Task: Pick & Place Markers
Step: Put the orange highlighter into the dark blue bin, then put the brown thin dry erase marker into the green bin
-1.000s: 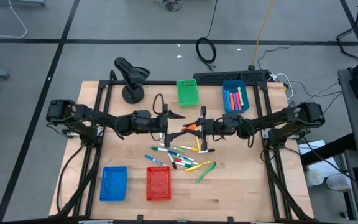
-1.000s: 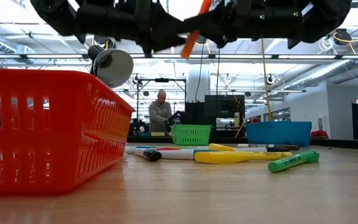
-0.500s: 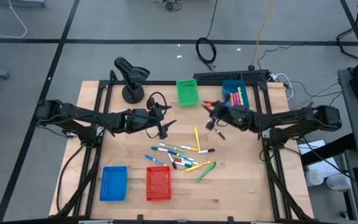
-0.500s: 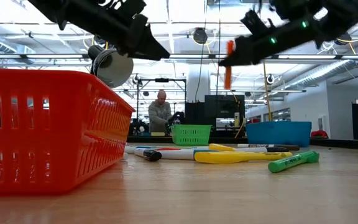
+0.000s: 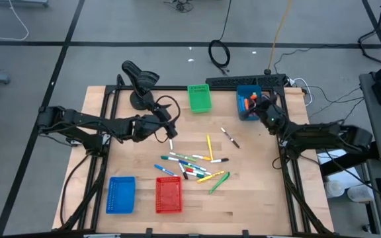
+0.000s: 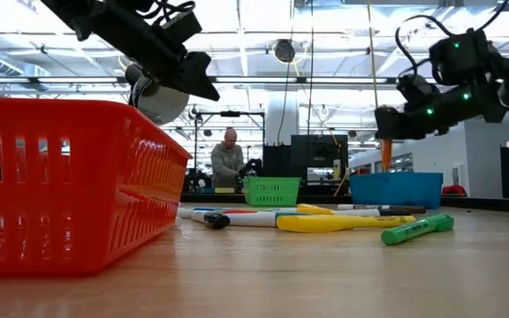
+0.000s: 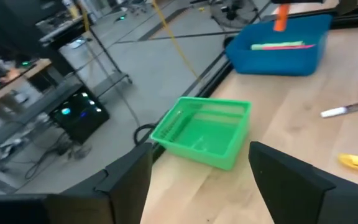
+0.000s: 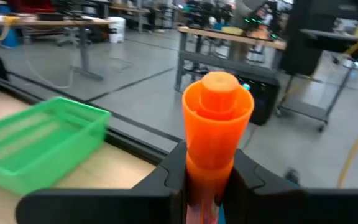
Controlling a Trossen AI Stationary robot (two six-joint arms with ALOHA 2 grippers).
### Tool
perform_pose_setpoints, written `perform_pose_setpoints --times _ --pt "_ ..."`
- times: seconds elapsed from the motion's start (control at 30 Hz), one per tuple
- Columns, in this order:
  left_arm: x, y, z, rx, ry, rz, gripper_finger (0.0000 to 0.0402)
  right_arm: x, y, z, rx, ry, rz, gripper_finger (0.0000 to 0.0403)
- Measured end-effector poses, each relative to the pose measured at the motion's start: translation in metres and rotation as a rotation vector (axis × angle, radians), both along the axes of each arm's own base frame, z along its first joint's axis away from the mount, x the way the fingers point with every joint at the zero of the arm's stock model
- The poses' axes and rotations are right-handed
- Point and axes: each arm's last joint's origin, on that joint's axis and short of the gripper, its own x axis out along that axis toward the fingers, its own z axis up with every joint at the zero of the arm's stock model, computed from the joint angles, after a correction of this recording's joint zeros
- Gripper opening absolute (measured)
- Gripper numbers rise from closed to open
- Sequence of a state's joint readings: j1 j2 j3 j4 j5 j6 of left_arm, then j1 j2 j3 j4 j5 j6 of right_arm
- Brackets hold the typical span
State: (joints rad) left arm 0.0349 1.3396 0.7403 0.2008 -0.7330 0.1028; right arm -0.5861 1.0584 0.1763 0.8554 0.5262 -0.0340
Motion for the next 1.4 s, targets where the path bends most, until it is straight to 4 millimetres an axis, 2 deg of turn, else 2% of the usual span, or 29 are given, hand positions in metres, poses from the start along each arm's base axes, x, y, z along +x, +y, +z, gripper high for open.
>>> perform_pose_setpoints --times 0.17,0.37,0.53,0.67,0.97,1.1,1.2,1.33,1.4 --pt "-0.001 0.002 0.0 -0.002 -0.001 0.016 0.0257 -0.009 -0.005 -0.006 0.022 -0.005 -0.056 0.0048" --pt "0.0 0.002 0.0 -0.013 -0.006 0.004 0.0255 -0.012 -0.007 -0.007 0.055 -0.068 -0.083 0.0119" --pt "-0.001 0.002 -0.001 -0.023 -0.005 0.008 0.0263 -0.012 -0.007 -0.008 0.057 -0.072 -0.083 0.0154" --pt "-0.001 0.001 -0.001 -0.026 -0.006 0.009 0.0261 -0.012 -0.007 -0.008 0.057 -0.072 -0.08 0.0164" --pt "-0.001 0.001 -0.001 -0.027 -0.006 0.007 0.0246 -0.012 -0.007 -0.008 0.071 -0.097 -0.063 0.0157" --pt "-0.001 0.001 -0.001 -0.027 -0.006 0.007 0.0249 -0.008 -0.005 -0.004 0.069 -0.129 0.074 0.0159" --pt "-0.001 0.001 -0.001 -0.027 -0.006 0.007 0.0254 0.0 0.0 0.001 0.039 -0.13 0.351 0.0159" --pt "-0.001 0.001 -0.001 -0.026 -0.006 0.007 0.0261 0.025 0.014 0.019 0.051 -0.147 0.644 0.0156" --pt "-0.001 0.001 -0.001 -0.027 -0.006 0.007 0.0263 0.042 0.023 0.027 0.091 -0.055 0.721 0.0156"
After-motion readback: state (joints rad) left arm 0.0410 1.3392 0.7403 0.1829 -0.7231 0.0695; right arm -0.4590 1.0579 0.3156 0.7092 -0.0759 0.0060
